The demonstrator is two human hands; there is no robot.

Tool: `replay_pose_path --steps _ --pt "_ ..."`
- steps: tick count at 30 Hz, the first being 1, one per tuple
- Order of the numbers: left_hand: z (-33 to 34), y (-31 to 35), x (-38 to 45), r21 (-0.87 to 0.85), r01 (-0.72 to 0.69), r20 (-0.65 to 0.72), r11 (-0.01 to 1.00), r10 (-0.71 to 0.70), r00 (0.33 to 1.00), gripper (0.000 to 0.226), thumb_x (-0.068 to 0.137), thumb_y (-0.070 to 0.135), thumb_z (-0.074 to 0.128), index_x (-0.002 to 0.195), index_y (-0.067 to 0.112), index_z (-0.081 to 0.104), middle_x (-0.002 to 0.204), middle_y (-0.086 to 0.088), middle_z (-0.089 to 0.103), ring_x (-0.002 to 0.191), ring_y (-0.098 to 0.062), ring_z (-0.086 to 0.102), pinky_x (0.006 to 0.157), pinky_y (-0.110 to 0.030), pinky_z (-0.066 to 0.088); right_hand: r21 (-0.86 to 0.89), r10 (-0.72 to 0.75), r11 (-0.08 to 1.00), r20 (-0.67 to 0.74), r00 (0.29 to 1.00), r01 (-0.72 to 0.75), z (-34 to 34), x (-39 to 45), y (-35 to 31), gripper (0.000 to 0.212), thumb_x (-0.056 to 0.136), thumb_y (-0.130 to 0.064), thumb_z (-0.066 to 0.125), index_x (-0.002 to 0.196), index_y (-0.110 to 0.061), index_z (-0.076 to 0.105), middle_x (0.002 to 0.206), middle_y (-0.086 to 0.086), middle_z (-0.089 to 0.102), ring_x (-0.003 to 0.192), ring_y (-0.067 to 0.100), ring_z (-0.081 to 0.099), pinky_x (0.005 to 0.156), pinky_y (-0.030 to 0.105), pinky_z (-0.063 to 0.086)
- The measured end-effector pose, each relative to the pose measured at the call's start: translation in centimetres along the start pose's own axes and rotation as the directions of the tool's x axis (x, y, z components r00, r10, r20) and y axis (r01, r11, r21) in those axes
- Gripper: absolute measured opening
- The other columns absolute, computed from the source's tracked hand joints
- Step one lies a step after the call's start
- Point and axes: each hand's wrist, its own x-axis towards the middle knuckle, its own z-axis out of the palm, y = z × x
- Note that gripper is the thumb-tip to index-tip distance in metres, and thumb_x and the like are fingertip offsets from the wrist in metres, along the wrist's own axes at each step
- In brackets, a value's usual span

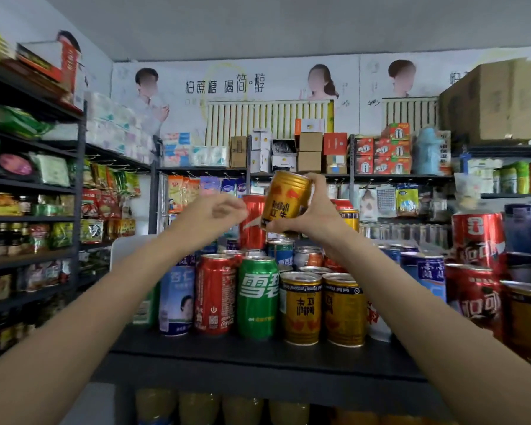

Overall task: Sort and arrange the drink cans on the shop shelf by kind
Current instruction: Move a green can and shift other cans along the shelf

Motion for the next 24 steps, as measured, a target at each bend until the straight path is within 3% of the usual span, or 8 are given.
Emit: replay_pose_path --steps 2,4,7,11,16,18,24 --pt "0.8 -1.6 -0.8 0.136 -0.036 0.203 0.99 0.008 0.979 0.039 0.084 0.045 0.056 0.117 0.023 0.058 0.119 0.009 0.06 0.104 -0.002 0.054 0.092 -0.021 0.042 -0.062 0.031 0.998 -0.015 0.999 -0.032 -0.1 1.0 1.0 0.099 0.053 -0.006 0.087 0.123 -0.032 0.022 0.109 0.005 0.054 0.099 0.025 0.06 0.09 0.046 0.051" --pt "2.1 -2.7 -1.0 0.256 -0.085 0.29 0.963 0.008 0.957 0.046 0.078 0.059 0.057 0.114 0.03 0.058 0.118 0.012 0.06 0.105 -0.003 0.054 0.1 -0.033 0.041 -0.086 0.056 0.995 -0.025 0.998 -0.058 -0.2 1.6 1.9 0.101 0.051 -0.008 0.089 0.125 -0.03 0.023 0.112 0.006 0.053 0.101 0.026 0.06 0.09 0.048 0.051" --pt "3.6 -3.3 -0.9 0.285 -0.135 0.266 0.949 0.057 0.962 0.027 0.077 0.053 0.063 0.095 0.036 0.054 0.105 0.015 0.062 0.102 -0.006 0.057 0.103 -0.043 0.037 -0.152 0.03 0.988 -0.031 0.999 -0.035 -0.6 1.7 2.6 0.096 0.053 -0.01 0.089 0.121 -0.027 0.023 0.11 0.005 0.054 0.1 0.024 0.06 0.091 0.044 0.051" --pt "3.8 -2.9 -0.7 0.267 -0.146 0.264 0.953 0.074 0.962 0.024 0.078 0.045 0.067 0.079 0.035 0.045 0.091 0.02 0.057 0.098 -0.008 0.058 0.103 -0.043 0.036 -0.502 -0.047 0.863 0.039 0.998 0.06 -1.4 1.1 2.6 0.092 0.057 -0.012 0.087 0.124 -0.017 0.025 0.095 0.003 0.056 0.086 0.023 0.06 0.077 0.034 0.055" --pt "4.8 -2.3 -0.6 0.368 -0.141 0.235 0.919 0.055 0.971 0.035 0.077 0.05 0.065 0.085 0.023 0.044 0.082 0.023 0.046 0.086 -0.003 0.047 0.097 -0.029 0.031 -0.608 -0.003 0.794 0.006 1.0 0.006 -2.0 0.4 4.2 0.097 0.057 -0.016 0.087 0.129 -0.014 0.022 0.097 0.008 0.057 0.085 0.025 0.06 0.071 0.03 0.053" --pt "5.0 -2.1 -0.4 0.358 -0.135 0.225 0.924 0.055 0.973 0.034 0.075 0.048 0.068 0.081 0.025 0.044 0.079 0.023 0.047 0.081 -0.001 0.048 0.098 -0.032 0.033 -0.613 -0.002 0.79 -0.013 1.0 -0.006 -1.8 0.3 4.6 0.097 0.058 -0.017 0.087 0.129 -0.015 0.021 0.101 0.01 0.059 0.087 0.026 0.061 0.075 0.034 0.055" --pt "3.9 -2.1 0.2 0.29 -0.07 0.325 0.954 -0.029 0.945 0.027 0.074 0.038 0.073 0.083 0.026 0.051 0.097 0.015 0.058 0.103 -0.012 0.054 0.101 -0.04 0.038 -0.795 -0.03 0.607 -0.007 1.0 0.012 -1.1 0.3 5.6 0.099 0.061 -0.028 0.085 0.132 -0.023 0.016 0.108 0.014 0.056 0.09 0.033 0.06 0.076 0.042 0.056"
